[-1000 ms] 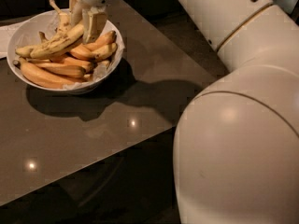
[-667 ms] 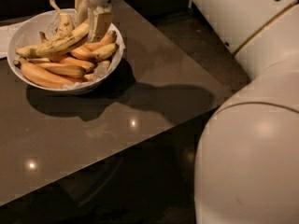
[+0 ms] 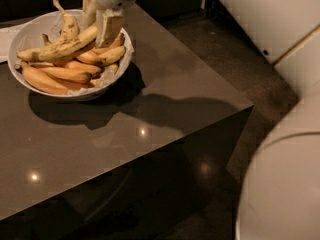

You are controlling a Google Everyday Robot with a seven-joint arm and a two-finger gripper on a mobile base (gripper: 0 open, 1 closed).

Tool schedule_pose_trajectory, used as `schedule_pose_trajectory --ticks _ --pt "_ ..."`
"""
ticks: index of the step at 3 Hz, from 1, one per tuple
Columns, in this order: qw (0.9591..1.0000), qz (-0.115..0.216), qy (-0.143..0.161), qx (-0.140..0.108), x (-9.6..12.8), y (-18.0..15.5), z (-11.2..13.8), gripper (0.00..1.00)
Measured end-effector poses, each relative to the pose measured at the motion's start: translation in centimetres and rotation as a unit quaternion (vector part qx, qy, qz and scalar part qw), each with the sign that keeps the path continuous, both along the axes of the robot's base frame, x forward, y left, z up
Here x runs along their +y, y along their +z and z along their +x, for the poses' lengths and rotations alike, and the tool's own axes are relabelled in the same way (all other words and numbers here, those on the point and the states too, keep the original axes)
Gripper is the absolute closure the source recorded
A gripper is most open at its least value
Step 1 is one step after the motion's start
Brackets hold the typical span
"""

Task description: Pick banana from white bowl

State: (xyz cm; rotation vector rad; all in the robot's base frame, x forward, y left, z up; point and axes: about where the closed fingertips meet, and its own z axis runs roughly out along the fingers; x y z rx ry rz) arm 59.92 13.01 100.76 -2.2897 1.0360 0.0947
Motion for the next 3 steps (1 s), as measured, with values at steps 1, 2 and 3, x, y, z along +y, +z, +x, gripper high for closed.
schedule_pose_trajectory --ticks 1,2,3 --pt "0.9997 0.005 -0.024 -0.008 -1.2 1.6 -1.8 1.0" --pt "0.9989 0.0 -0.044 -0.015 -2.4 3.1 -3.4 1.0" --pt "0.9989 0.001 -0.044 -0.015 -2.4 3.1 -3.4 1.0"
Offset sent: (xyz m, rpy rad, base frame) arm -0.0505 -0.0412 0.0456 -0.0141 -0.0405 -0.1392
